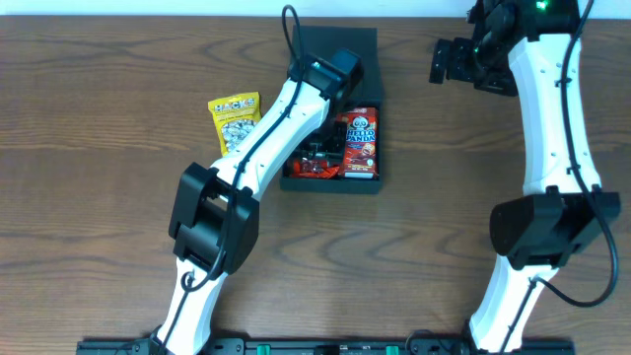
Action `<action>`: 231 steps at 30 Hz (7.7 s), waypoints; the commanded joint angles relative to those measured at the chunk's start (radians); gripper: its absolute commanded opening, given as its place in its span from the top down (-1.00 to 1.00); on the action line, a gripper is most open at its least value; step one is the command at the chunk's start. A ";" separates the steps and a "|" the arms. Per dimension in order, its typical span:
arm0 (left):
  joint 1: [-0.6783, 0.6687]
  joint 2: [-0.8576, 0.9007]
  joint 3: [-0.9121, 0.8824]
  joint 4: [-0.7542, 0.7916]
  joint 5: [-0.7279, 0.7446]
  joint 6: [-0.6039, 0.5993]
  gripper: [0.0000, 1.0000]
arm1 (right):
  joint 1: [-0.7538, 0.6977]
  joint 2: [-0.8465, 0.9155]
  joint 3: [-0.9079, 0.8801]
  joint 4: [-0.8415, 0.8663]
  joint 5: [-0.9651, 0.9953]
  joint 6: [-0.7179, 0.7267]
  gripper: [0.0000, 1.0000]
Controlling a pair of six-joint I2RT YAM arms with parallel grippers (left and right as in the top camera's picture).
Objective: Pack container
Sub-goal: 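Carry the red HACKS bag into the green box and lower it, then open the left gripper and move it toward the yellow HACKS bag, then grasp the yellow HACKS bag with the left gripper, then lift the yellow HACKS bag and lower it into the green box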
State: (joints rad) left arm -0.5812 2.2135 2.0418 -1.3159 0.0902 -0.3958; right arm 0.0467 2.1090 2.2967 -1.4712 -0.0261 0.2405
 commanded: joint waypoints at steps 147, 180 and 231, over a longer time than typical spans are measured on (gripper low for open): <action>0.404 0.105 0.021 0.139 -0.138 -0.132 -0.93 | -0.011 -0.011 0.019 0.002 -0.001 -0.022 -0.98; 0.406 0.264 0.021 0.150 -0.122 -0.097 0.28 | -0.011 -0.011 0.019 0.002 -0.001 -0.029 -0.99; 0.017 0.134 0.260 -0.091 -0.061 -0.128 0.88 | -0.122 -0.011 0.019 -0.027 0.000 -0.033 -0.98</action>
State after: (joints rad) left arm -0.5648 2.3463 2.3108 -1.4063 0.0097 -0.5125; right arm -0.0685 2.1090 2.2967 -1.4982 -0.0269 0.2222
